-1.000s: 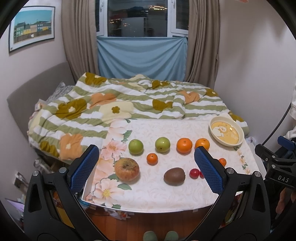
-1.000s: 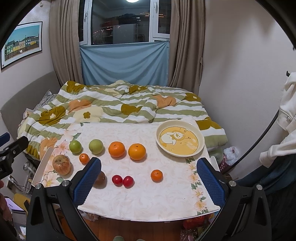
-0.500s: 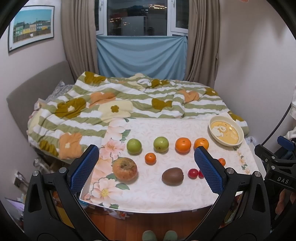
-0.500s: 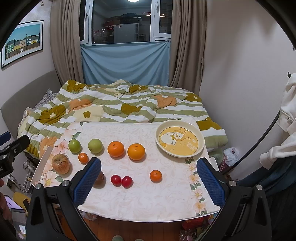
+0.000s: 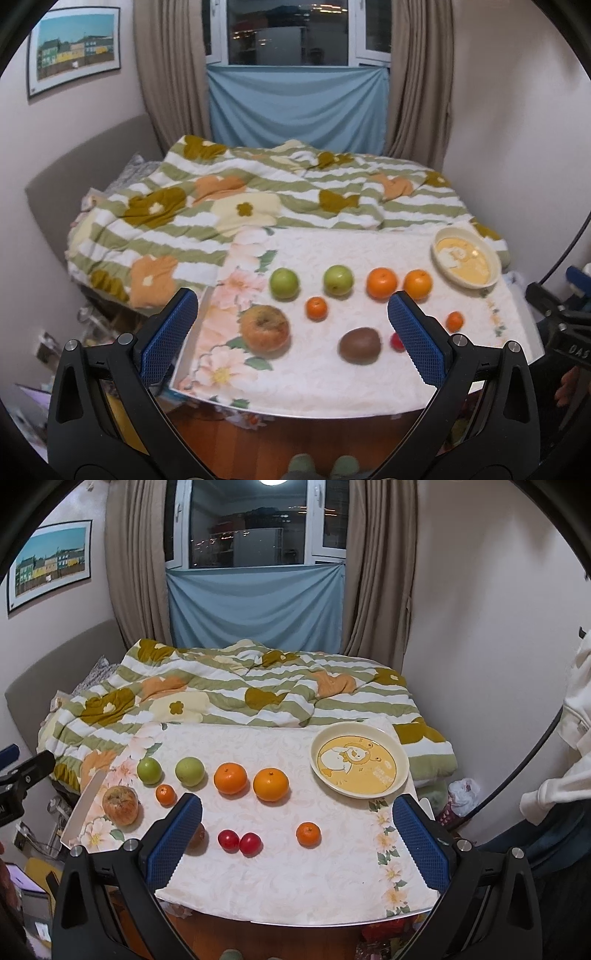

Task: Organize fruits
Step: 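Grasp the large brown apple with the left tool while the right tool grasps the kiwi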

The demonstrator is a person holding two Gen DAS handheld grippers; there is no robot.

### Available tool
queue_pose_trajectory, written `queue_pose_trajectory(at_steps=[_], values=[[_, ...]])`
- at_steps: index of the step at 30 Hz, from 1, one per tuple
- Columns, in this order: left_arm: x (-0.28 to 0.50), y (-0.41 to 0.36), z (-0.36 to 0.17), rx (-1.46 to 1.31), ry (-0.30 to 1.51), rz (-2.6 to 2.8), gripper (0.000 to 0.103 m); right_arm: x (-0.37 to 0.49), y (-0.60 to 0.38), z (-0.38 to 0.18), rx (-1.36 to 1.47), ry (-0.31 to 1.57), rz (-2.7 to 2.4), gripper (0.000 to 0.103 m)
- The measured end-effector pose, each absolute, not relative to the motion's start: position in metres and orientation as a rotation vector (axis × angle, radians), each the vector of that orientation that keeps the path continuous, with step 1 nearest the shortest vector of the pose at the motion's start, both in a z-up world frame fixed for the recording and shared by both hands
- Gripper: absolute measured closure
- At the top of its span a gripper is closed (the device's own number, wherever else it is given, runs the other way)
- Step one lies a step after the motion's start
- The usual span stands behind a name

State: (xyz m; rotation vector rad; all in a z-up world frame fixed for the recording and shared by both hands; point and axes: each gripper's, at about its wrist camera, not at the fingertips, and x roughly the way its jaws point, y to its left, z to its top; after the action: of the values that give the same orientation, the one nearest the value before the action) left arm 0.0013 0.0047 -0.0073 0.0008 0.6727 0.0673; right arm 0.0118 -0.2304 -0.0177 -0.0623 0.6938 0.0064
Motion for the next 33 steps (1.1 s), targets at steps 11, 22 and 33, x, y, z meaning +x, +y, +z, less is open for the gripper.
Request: queue_pose_trajectory(at_steps=[11,22,33], values=[[0.039,0.051,-0.062,0.042,0.807,-0.014,0.0,0.031,-0.206,-0.064,-0.021,0.799,0.035,0.0],[0.102,0.087,-0.134,0.135,0.987,-0.156,0.0,0.05,-0.152,-0.131,0.014,0.965,0.003,0.0],[0.138,0.08,-0.189,0.219,1.106,-0.328,0.0,0.062,-0.123,-0.182,0.097,1.075,-0.056,0.0]])
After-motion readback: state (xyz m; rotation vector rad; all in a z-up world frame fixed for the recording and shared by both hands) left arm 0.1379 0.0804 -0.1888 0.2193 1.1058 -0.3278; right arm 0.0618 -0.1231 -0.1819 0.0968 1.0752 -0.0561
